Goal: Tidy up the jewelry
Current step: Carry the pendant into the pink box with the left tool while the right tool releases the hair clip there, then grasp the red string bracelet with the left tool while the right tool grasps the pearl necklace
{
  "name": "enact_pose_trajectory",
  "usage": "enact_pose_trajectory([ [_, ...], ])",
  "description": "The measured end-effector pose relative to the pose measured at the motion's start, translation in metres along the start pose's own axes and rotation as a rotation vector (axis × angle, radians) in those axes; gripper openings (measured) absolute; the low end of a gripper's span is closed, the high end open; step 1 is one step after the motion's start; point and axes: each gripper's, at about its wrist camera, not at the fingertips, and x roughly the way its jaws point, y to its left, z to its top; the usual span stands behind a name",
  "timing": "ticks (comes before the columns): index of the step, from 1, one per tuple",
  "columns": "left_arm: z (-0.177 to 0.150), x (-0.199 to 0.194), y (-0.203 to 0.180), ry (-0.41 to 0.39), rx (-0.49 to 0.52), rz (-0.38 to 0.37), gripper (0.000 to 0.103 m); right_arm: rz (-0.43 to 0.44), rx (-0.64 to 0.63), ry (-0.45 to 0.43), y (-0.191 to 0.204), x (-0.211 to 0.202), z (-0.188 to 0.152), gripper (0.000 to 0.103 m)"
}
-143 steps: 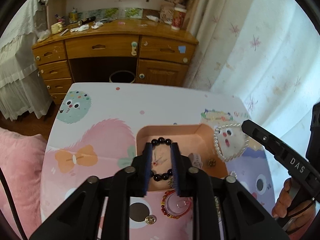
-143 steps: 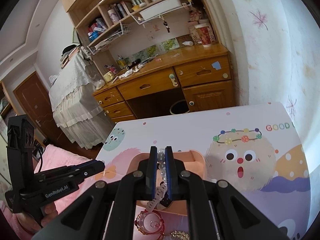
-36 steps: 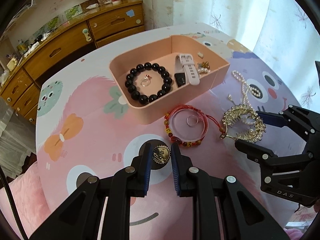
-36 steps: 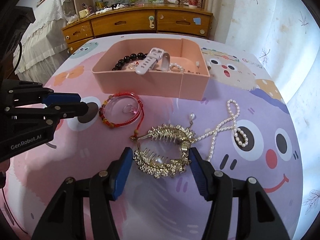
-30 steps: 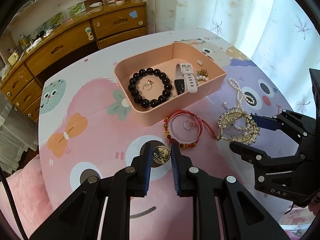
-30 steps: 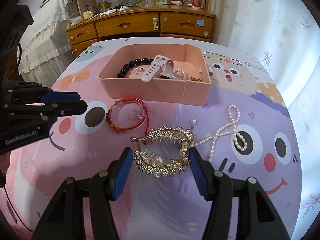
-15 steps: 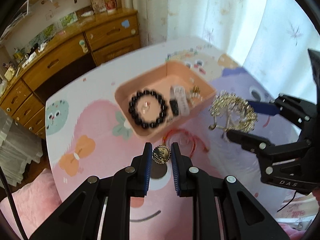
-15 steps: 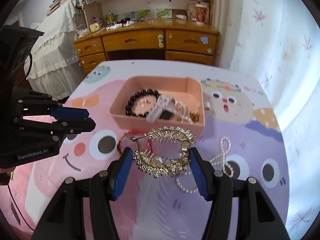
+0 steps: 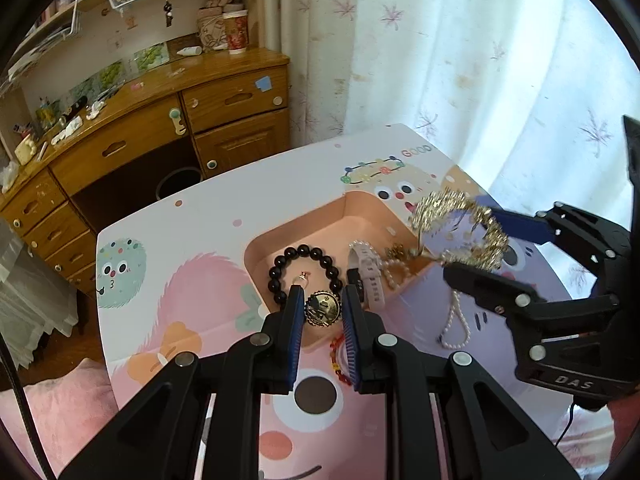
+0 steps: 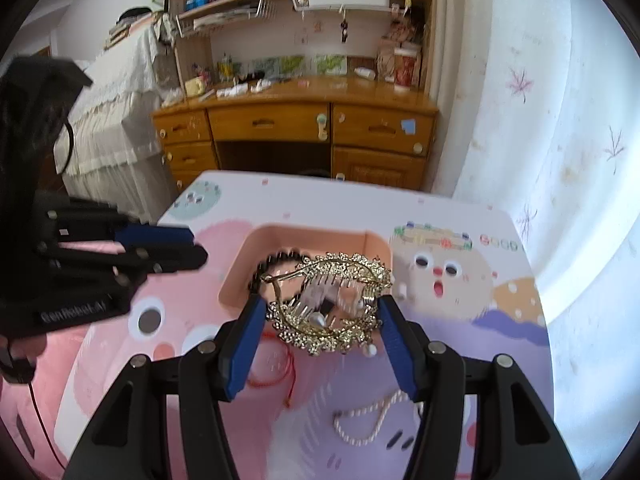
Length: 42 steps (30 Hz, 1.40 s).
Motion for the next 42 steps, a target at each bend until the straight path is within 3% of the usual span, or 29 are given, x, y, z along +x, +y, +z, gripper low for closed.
enact_pose_trajectory([
  [7,0.002,0.028,0.004,0.015,-0.063,0.023,0.017,-0.002,0.062,-0.064,-0.013,0.011,0.011,0.058],
  [15,0.004,0.051,0.009,0.042,-0.129,0.044,0.018,-0.007,0.103,-0.078,-0.022,0.031,0.015,0.058],
  [18,0.005,0.054,0.009,0.055,-0.123,0.083,0.036,0.002,0.111,-0.045,-0.024,0.04,0.016,0.059],
  [28,0.006,0.049,0.008,0.062,-0.159,0.1,0.059,0.005,0.152,-0.003,-0.037,0.035,0.008,0.065],
  [36,-0.009,0.048,-0.004,0.079,-0.25,0.109,0.061,0.01,0.255,0.077,-0.069,0.031,-0.012,0.071],
  [39,-0.021,0.045,-0.01,0.072,-0.292,0.109,0.071,0.017,0.306,0.121,-0.086,0.031,-0.023,0.072],
  [42,-0.032,0.045,-0.018,0.083,-0.32,0.124,0.073,0.023,0.337,0.18,-0.103,0.034,-0.032,0.073],
])
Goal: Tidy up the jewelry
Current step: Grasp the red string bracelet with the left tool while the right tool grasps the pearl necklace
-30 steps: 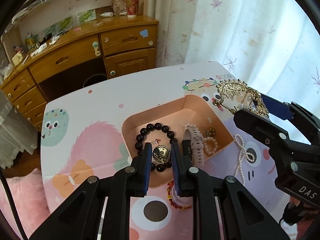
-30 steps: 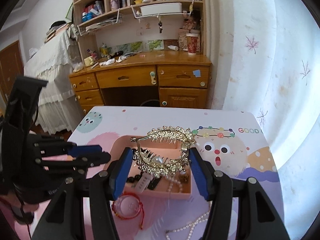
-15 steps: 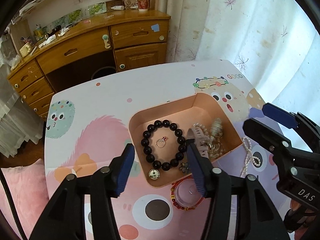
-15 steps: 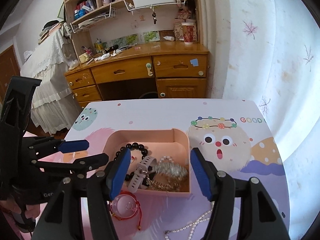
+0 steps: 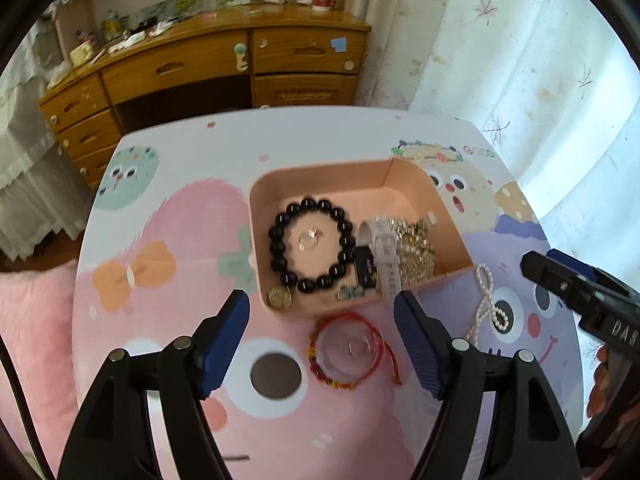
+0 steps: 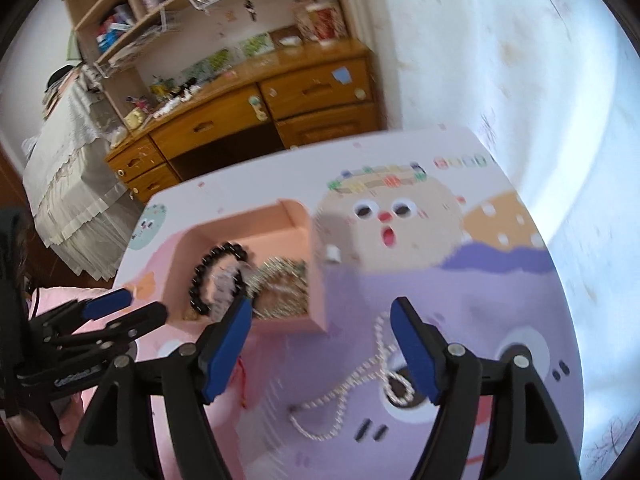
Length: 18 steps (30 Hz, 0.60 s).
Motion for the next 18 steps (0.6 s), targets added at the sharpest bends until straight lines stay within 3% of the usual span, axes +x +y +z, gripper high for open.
enact_pose_trajectory([
  [4,-0.024,0.001,-0.008,0.03,-0.032,-0.01,0.073,0.011,0.02,0.062,-0.02,0.001,-0.003,0.074],
  [11,-0.059,0.017,-0.026,0.076,-0.07,0.076,0.08,0.072,0.067,0.213,-0.042,0.02,-0.013,0.074],
  [18,-0.07,0.035,-0.031,0.046,-0.145,0.115,0.08,0.04,-0.004,0.366,-0.041,0.045,-0.023,0.074],
])
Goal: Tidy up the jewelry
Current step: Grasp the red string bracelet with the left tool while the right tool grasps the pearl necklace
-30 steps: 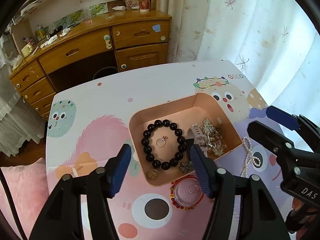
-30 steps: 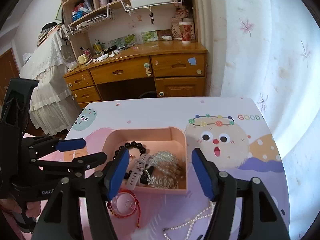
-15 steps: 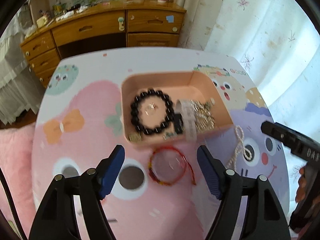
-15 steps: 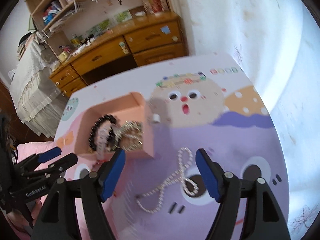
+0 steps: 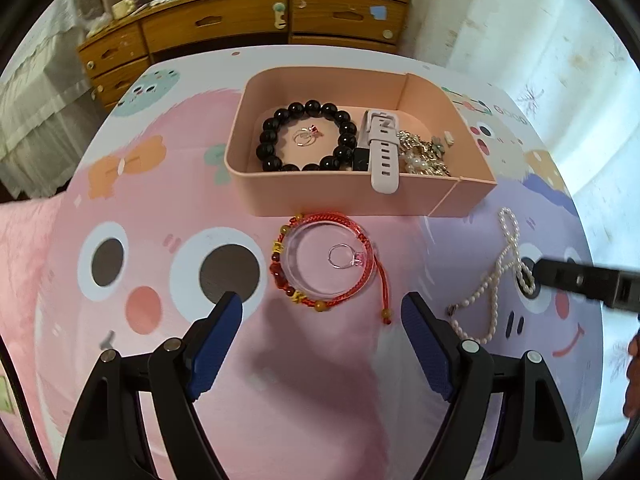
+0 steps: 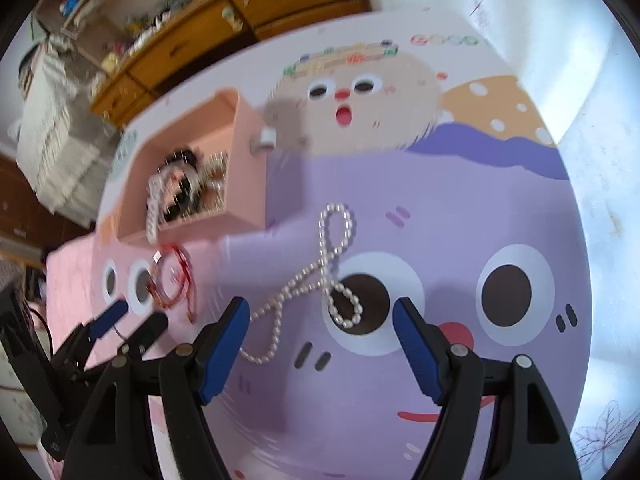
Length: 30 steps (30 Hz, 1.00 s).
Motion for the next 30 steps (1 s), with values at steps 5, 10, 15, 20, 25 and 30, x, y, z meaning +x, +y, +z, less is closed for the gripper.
enact_pose_trajectory([
  [5,-0.003,0.011,0.003,-0.036,-0.087,0.008,0.081,-0.084,-0.137,0.051,0.017,0.013,0.002,0.075],
  [10,-0.002,0.019,0.004,-0.064,-0.117,0.037,0.082,-0.135,-0.254,0.081,0.033,0.024,0.001,0.075],
  [15,0.001,0.027,-0.007,-0.098,-0.045,0.102,0.082,-0.139,-0.266,0.102,0.037,0.033,0.003,0.075],
  [20,0.007,0.032,-0.01,-0.141,-0.035,0.112,0.084,-0.163,-0.274,0.092,0.039,0.035,0.005,0.075],
  [25,0.011,0.036,-0.009,-0.166,-0.049,0.109,0.084,-0.192,-0.31,0.078,0.042,0.037,0.006,0.075],
  [30,0.013,0.036,-0.008,-0.147,-0.046,0.107,0.082,-0.215,-0.364,0.048,0.051,0.042,0.008,0.073],
])
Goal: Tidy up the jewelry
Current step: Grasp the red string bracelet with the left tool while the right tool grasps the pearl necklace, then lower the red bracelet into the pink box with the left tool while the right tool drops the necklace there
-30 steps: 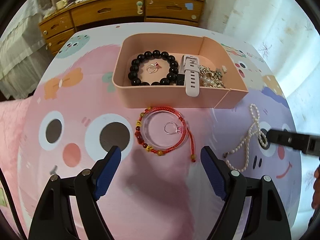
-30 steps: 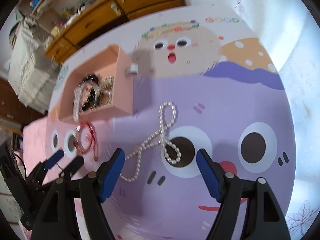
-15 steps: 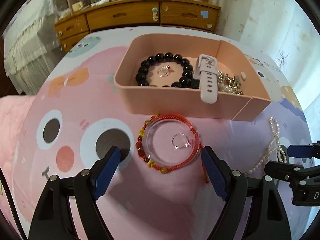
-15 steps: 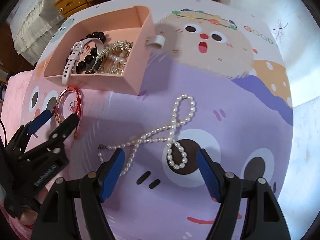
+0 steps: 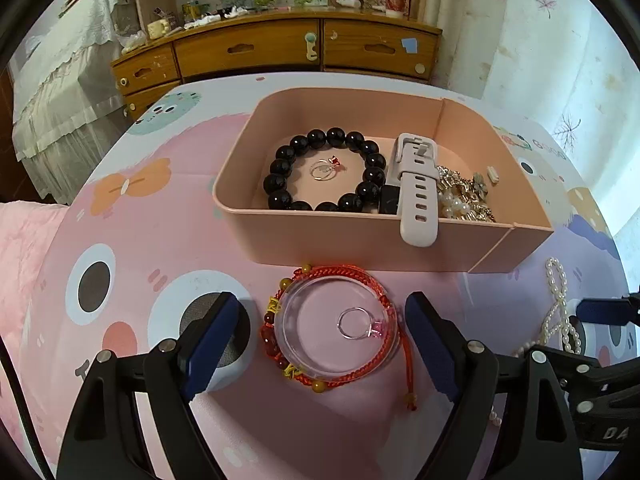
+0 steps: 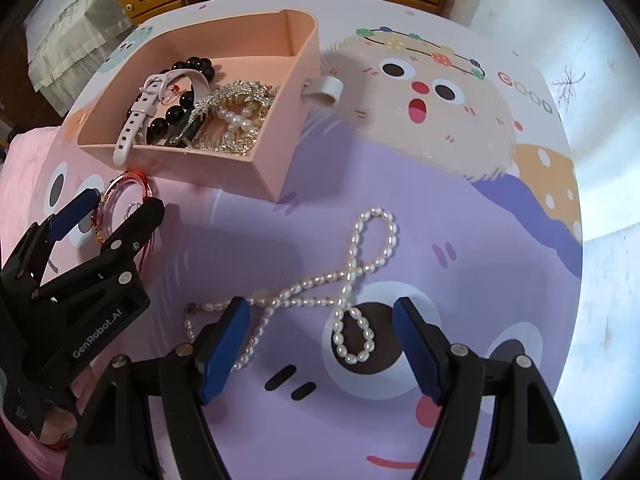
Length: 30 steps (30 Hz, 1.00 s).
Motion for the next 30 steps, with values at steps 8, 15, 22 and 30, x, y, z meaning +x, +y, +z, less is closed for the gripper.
enact_pose_trajectory([
  [8,0.006,-0.002,-0.008,0.031,0.024,-0.008,0.061,0.012,-0.035,-0.023,0.011,-0.002,0.002,0.056],
  [15,0.004,-0.005,-0.007,0.042,0.014,-0.007,0.06,0.045,-0.029,-0.035,0.011,-0.007,0.001,0.01],
  [22,-0.005,-0.012,-0.006,0.064,0.02,-0.014,0.06,0.152,0.032,-0.001,-0.007,-0.009,-0.013,0.009],
  [30,-0.028,-0.033,0.01,0.057,-0.002,-0.097,0.06,0.31,0.174,0.046,-0.024,-0.006,-0.034,0.009],
])
